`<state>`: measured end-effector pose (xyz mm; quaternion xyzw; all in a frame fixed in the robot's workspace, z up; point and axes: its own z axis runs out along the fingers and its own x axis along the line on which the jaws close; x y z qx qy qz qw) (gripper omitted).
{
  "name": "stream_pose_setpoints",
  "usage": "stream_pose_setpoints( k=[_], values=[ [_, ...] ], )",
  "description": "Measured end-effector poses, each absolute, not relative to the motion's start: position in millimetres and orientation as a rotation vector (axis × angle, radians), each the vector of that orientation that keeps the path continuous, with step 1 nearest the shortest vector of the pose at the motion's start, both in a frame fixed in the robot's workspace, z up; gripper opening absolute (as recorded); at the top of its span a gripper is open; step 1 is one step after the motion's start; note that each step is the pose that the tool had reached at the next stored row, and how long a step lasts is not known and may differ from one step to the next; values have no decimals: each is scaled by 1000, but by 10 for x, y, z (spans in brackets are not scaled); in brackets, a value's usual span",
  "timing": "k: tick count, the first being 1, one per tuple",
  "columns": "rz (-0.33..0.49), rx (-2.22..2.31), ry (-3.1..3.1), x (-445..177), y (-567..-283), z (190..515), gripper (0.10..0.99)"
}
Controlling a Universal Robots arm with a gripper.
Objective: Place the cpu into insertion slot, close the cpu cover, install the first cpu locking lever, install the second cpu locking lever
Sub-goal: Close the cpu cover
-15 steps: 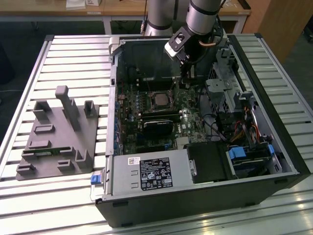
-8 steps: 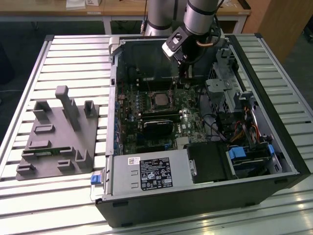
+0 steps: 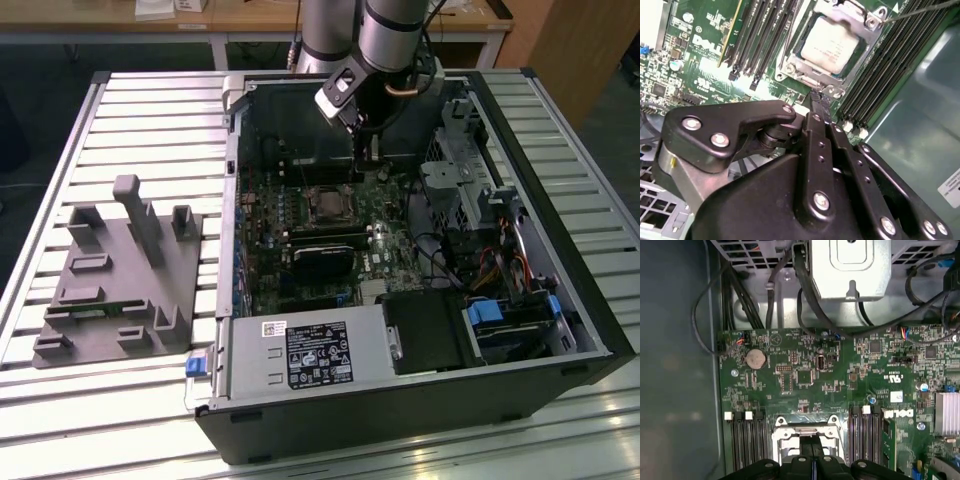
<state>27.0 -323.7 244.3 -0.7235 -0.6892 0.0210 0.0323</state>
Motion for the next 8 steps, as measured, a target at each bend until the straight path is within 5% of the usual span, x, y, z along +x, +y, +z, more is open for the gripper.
stream_pose_setpoints(
  k=[8],
  values=[
    [55,-2228,-2130,212,-3241,2410,106]
  ],
)
